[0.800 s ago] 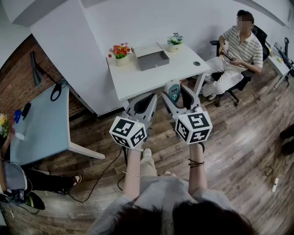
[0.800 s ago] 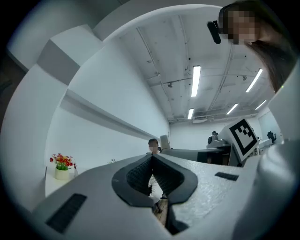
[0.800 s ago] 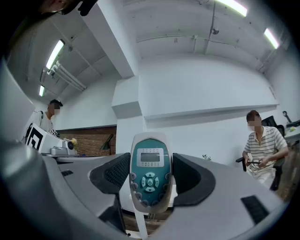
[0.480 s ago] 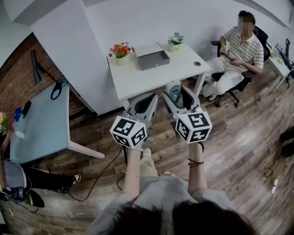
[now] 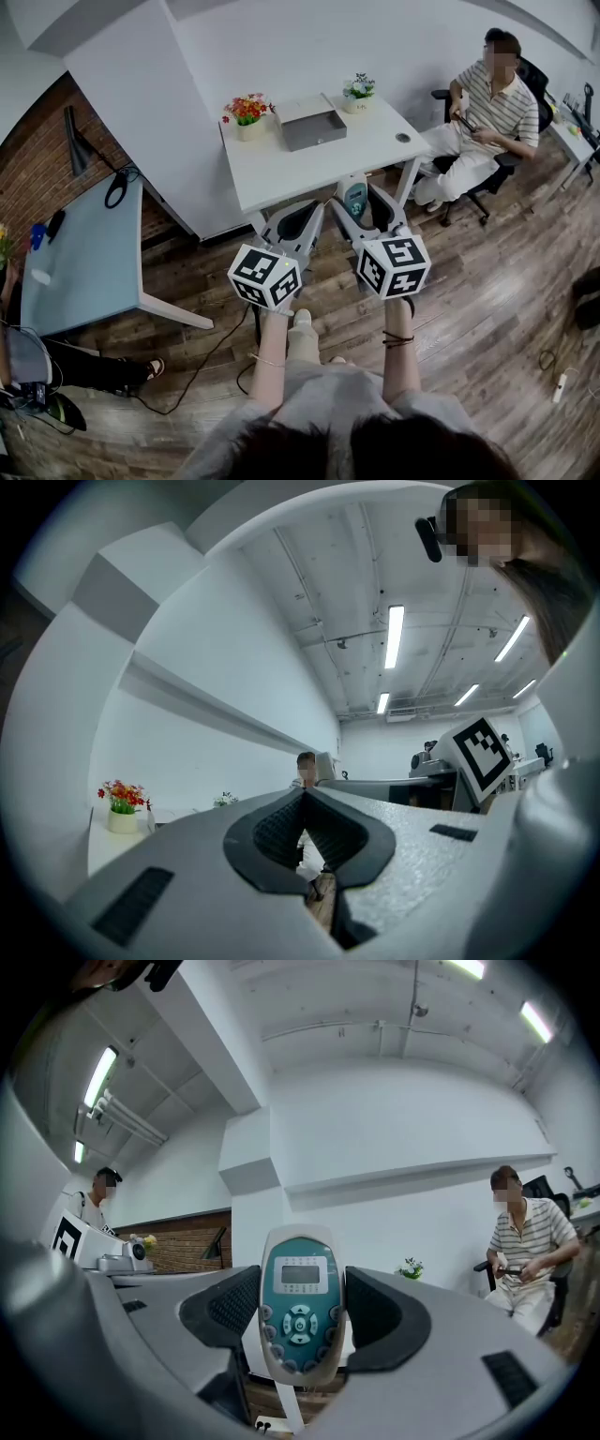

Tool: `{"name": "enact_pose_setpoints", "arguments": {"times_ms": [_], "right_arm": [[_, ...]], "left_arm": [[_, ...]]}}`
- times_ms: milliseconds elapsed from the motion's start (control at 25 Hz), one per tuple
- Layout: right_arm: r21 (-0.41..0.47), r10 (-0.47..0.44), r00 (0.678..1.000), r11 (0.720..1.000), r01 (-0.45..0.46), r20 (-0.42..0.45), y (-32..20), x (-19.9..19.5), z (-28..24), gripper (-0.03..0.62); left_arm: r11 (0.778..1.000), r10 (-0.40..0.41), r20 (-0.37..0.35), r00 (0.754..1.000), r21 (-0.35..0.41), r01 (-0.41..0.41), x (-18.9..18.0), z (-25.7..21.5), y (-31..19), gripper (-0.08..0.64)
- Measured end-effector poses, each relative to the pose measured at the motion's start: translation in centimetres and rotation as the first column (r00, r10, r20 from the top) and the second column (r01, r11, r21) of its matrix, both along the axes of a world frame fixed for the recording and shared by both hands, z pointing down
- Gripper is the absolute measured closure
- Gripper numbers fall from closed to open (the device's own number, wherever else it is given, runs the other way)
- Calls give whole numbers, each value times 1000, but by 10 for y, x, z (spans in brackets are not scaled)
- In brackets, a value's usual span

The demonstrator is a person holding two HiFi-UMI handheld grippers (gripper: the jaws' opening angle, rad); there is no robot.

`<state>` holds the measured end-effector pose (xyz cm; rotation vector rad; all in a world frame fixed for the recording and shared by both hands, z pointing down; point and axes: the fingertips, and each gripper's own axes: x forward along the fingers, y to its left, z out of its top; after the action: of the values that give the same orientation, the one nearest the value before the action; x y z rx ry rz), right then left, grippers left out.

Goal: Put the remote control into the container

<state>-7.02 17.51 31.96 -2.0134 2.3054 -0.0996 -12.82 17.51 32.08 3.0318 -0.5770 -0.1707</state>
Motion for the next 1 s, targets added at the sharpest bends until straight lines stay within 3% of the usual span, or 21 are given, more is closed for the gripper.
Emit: {"name": "enact_pose_setpoints", "arguments": {"times_ms": [520,1000], "right_arm": [[-38,-30,999,999,31,44,-61,31,21,313],[-82,-40,998,996,44,42,-125,79,32,313]], "left_arm": [[998,-39,38,999,-40,41,11,23,-62,557],[997,-13,58,998,-75,17,67,36,-129,557]]}}
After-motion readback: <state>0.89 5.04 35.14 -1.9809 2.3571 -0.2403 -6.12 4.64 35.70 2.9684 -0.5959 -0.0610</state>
